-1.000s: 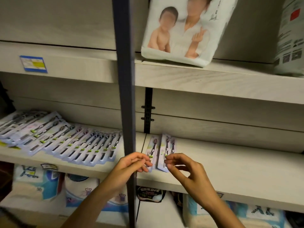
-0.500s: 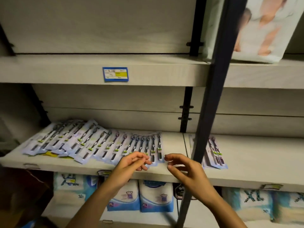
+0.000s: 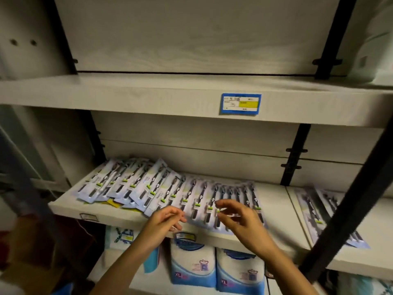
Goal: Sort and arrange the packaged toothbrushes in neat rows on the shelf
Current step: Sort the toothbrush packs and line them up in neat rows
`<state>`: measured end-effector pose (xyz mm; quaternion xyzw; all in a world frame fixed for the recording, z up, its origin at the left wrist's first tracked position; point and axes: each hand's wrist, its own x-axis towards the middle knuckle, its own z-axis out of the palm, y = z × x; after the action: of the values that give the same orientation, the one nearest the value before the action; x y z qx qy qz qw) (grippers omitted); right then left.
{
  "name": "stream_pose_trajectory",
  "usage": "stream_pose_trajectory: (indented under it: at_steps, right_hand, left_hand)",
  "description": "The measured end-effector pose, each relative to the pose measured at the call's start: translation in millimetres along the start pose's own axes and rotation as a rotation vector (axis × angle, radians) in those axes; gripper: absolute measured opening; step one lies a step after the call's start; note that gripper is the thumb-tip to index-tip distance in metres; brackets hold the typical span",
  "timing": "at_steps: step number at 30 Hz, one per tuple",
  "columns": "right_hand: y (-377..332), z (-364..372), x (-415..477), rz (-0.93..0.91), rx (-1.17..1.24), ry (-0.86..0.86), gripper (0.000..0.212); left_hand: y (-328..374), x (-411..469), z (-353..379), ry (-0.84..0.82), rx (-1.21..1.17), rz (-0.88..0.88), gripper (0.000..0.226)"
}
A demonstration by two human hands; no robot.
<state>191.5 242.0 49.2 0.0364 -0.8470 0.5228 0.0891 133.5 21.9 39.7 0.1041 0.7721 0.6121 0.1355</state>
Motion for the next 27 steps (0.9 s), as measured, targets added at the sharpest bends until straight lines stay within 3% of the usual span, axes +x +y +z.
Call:
stream_pose_trajectory:
  at_steps: [8,11,15,20,27]
  right_hand:
    - [-7,60,34,0.091,-0.026,0.098,0.023]
    - [-12,60,41,0.109,-0.018,0.126,0.021]
    - [-12,54,53,0.131,-0.029,0.150,0.019]
    - [-5,50,57,0.137,-0.058,0.151,0.018]
    - [4,55,60,0.167,-0.066,0.150,0.021]
  left_hand:
    - [-49,69,-43,-0.030,0.221,-0.071,0.013]
    - [-55,99,-27,0.033,0.465,0.008,0.010]
    - [-60,130,-7,0.084,0.794,0.037,0.025]
    - [-75,144,0,-0.020,1.046,-0.031,0.037]
    - [-90,149,6,-0.061,1.162,-0.039,0.028]
